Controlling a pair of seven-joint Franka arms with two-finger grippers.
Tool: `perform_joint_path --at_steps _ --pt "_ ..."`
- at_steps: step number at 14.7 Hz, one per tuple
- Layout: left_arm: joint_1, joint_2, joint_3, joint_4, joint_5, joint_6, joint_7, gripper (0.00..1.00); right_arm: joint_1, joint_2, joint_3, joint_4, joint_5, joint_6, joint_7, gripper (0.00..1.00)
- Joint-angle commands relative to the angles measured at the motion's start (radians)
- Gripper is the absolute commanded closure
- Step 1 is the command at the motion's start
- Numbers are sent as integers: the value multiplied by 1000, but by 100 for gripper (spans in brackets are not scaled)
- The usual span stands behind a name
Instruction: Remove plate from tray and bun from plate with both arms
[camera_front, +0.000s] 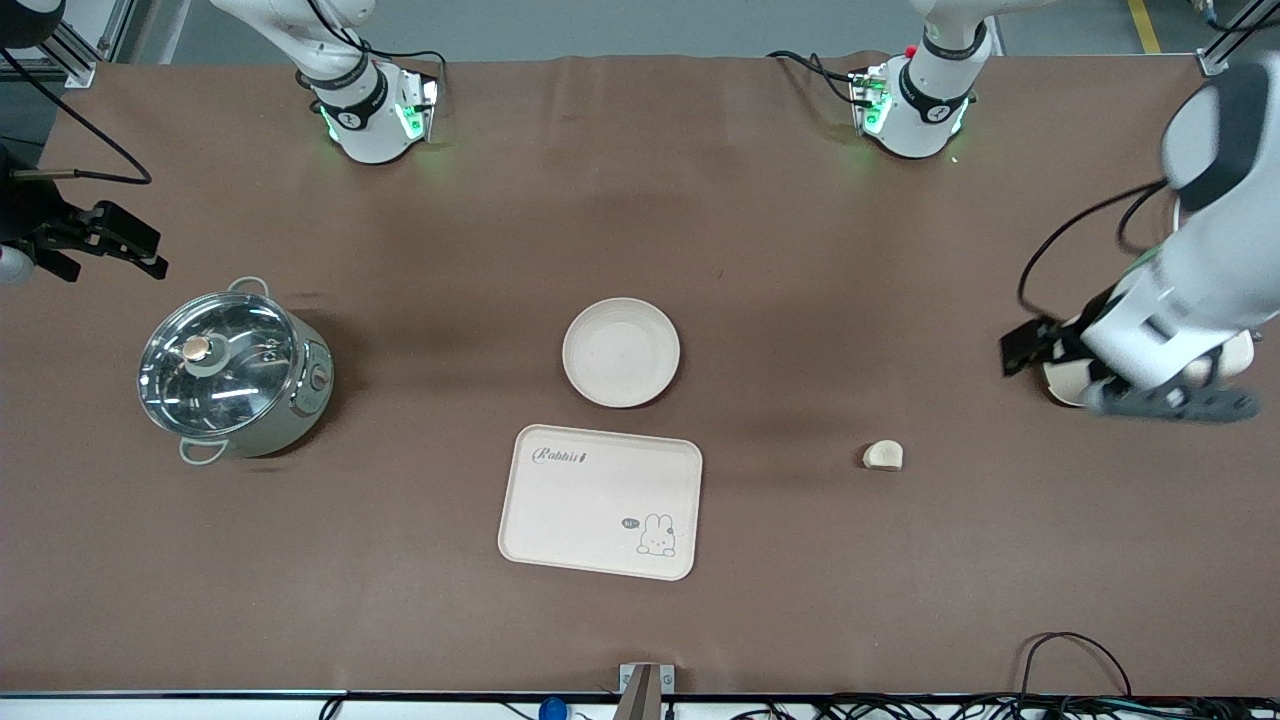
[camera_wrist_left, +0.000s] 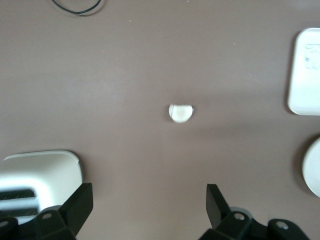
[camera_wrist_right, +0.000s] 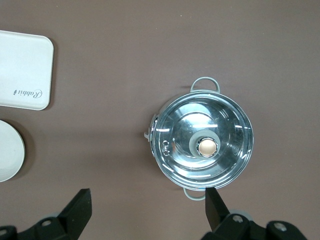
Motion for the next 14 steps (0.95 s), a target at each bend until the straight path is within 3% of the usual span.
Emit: perform_joint_path --at_steps 1,6,14 --pt "-89 -150 133 -78 -47 -48 51 0 -10 -22 6 -23 13 7 -11 0" --pt "-85 -317 132 -288 -33 49 21 0 -10 -22 6 -23 13 6 -11 0" --pt "-81 -256 126 -182 27 15 24 0 -11 -22 3 -23 13 7 -20 0"
